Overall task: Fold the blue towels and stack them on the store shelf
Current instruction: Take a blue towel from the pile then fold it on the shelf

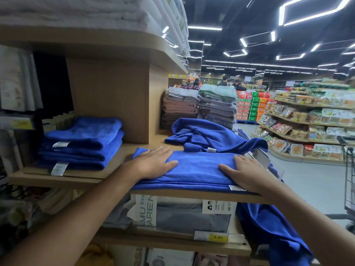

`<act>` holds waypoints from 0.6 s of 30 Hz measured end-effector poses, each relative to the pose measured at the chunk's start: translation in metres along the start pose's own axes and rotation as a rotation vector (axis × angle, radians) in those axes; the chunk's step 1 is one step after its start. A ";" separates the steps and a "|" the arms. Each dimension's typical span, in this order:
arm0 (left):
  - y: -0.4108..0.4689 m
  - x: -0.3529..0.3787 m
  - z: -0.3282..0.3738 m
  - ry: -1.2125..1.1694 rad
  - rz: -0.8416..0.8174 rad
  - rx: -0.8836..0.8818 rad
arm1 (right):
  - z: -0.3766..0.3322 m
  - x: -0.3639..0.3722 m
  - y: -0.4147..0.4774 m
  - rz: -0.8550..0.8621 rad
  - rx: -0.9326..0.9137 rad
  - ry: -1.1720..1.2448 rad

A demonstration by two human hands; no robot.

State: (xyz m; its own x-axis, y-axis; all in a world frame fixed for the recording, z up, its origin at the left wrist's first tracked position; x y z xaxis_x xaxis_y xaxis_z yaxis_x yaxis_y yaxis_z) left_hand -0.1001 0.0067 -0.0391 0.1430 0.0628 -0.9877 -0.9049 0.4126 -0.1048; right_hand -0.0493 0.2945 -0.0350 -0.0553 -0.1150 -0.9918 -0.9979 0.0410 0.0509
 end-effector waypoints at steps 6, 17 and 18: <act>-0.010 -0.006 0.039 0.008 0.129 0.023 | 0.016 -0.010 -0.029 0.081 0.030 -0.035; -0.013 0.018 0.050 -0.006 0.020 -0.059 | 0.025 -0.028 -0.001 -0.144 0.247 1.026; -0.013 0.018 0.050 -0.007 0.018 -0.060 | 0.027 -0.027 -0.003 -0.197 0.271 1.156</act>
State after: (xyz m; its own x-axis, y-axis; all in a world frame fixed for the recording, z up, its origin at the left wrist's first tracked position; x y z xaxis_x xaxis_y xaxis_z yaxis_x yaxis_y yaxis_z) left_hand -0.0653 0.0478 -0.0500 0.1290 0.0764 -0.9887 -0.9297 0.3563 -0.0938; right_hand -0.0439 0.3239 -0.0110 -0.0395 -0.9587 -0.2816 -0.9607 0.1139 -0.2530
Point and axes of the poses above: each hand's wrist, its own y-axis towards the middle knuckle, its own x-axis out of the palm, z = x × y, the point moved 5 cm from there along y, towards the middle knuckle, and after that the axes turned 8 degrees about -z, right-handed, at the moved point
